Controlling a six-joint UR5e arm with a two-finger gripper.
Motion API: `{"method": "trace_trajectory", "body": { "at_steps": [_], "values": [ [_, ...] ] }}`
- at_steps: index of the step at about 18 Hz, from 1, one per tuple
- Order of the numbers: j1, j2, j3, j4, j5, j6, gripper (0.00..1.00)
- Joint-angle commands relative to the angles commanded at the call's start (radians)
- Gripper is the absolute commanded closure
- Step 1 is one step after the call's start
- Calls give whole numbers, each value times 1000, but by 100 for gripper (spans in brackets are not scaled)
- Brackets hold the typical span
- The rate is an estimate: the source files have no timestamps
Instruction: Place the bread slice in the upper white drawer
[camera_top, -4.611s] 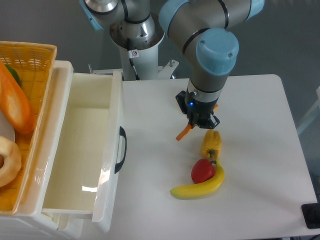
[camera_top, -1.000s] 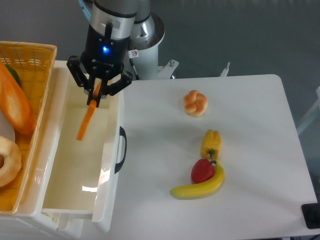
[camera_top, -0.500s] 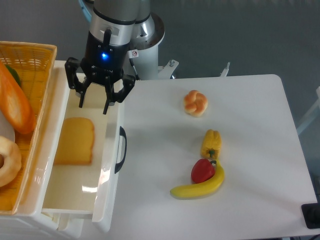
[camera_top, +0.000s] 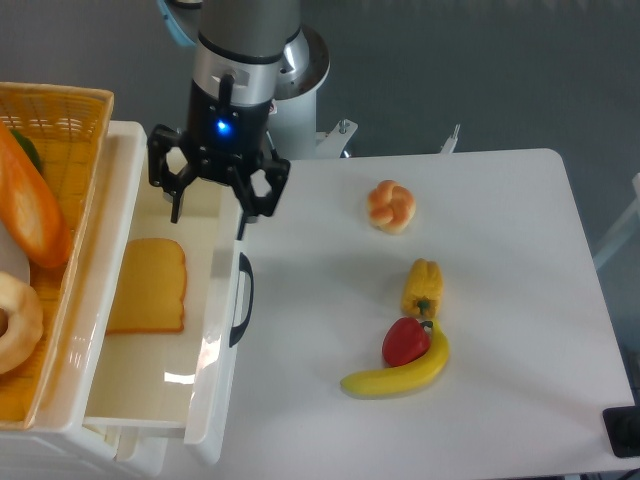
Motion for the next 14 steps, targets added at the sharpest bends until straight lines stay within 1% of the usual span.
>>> {"method": "trace_trajectory", "body": {
  "at_steps": [1,5,7,11,14],
  "values": [
    [11,0,0,3,2,9,0],
    [75,0,-2,47,3,48,0],
    [109,-5,-2,54,14,104,0],
    [137,-14,-9,57,103,215,0],
    [147,-32,-17,58,195,357,0]
  ]
}}
